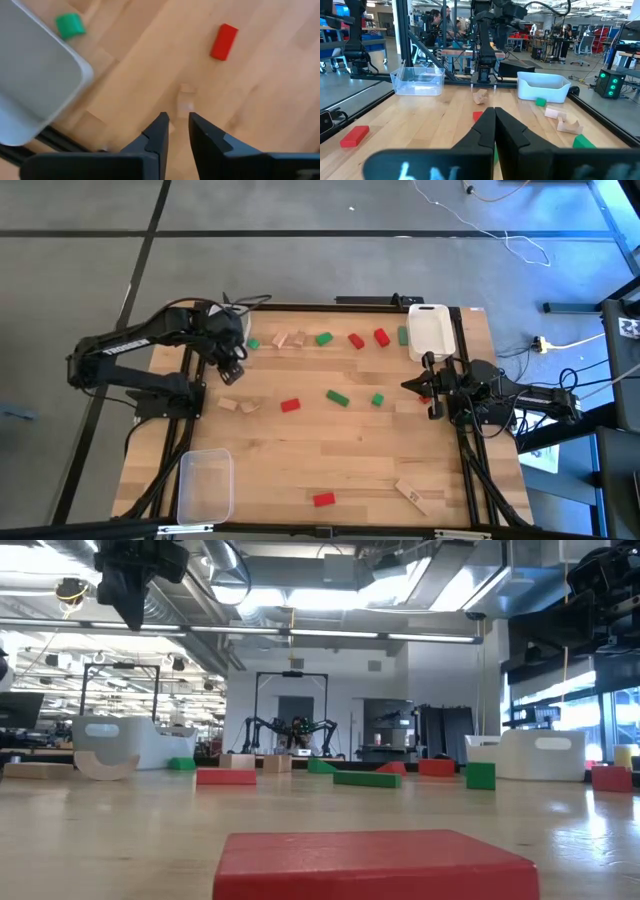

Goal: Sort & place blocks by color
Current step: Put the brown block into the gray bin

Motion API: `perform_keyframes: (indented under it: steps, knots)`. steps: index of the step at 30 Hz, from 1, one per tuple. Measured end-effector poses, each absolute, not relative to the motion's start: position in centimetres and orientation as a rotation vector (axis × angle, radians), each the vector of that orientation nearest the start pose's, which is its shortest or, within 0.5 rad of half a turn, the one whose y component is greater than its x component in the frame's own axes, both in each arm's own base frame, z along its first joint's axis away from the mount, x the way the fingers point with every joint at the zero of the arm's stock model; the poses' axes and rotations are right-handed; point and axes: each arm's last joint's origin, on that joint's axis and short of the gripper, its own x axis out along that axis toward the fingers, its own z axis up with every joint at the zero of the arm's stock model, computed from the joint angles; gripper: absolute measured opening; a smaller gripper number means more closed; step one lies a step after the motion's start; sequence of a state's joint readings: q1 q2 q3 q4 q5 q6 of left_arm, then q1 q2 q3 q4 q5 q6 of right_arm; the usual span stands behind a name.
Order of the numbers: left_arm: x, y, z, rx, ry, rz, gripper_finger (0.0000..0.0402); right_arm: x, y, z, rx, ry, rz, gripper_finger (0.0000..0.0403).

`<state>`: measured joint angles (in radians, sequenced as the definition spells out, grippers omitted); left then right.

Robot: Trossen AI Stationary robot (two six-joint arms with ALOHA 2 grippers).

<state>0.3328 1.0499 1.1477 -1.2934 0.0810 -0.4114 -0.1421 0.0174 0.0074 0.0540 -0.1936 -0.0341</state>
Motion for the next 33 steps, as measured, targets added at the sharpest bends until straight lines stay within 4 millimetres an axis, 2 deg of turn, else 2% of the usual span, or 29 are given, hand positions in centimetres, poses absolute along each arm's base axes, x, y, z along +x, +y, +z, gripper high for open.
perform_keyframes:
  steps: [5,10,17,25,29,33]
  knots:
    - [15.8,5.0,32.8,-0.66,1.078,0.416,0.0073,9.7,-0.8,17.0,-0.041,-0.044,0.051,0.0006]
    - [16.4,4.9,33.1,-0.732,1.0,0.443,0.007,9.8,-0.8,17.0,-0.042,-0.044,0.051,0.0006]
    - [16.7,3.5,33.1,-0.775,1.016,0.436,0.007,9.8,-0.8,17.0,-0.042,-0.044,0.051,0.0006]
    - [16.8,2.8,33.1,-0.812,1.007,0.474,0.0072,9.8,-0.8,17.0,-0.042,-0.044,0.051,0.0006]
    - [16.8,2.7,33.1,-0.866,1.002,0.504,0.0092,9.8,-0.8,17.0,-0.042,-0.044,0.051,0.0006]
    - [16.9,2.7,32.5,-0.862,1.024,0.523,0.0137,9.8,-0.8,17.0,-0.042,-0.044,0.051,0.0006]
